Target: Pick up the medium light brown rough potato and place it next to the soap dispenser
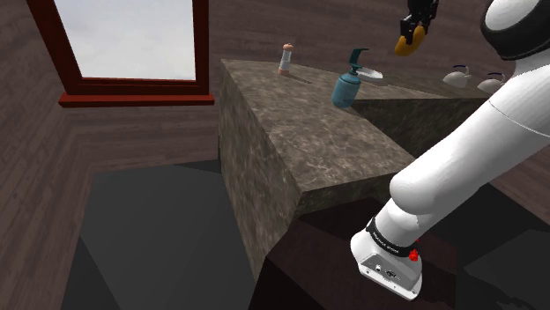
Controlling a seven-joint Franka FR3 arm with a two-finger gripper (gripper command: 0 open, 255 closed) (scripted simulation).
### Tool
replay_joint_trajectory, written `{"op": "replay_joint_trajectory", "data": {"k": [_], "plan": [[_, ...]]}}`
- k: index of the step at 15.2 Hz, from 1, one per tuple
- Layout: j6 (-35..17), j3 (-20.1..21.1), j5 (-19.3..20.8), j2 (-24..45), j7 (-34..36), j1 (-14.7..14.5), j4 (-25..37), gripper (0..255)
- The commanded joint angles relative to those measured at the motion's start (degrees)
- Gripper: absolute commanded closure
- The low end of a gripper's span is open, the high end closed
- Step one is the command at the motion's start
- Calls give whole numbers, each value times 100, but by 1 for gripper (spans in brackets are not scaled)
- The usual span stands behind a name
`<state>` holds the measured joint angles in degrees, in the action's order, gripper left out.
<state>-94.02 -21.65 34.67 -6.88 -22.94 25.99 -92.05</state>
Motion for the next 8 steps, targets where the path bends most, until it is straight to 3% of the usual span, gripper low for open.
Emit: {"op": "replay_joint_trajectory", "data": {"k": [1, 2, 8], "plan": [[-146, -190, -183, 418, -273, 106, 418, 255], [-193, -257, -272, 591, -382, 160, 593, 255], [-587, -243, -169, 429, -117, 163, -28, 255]]}}
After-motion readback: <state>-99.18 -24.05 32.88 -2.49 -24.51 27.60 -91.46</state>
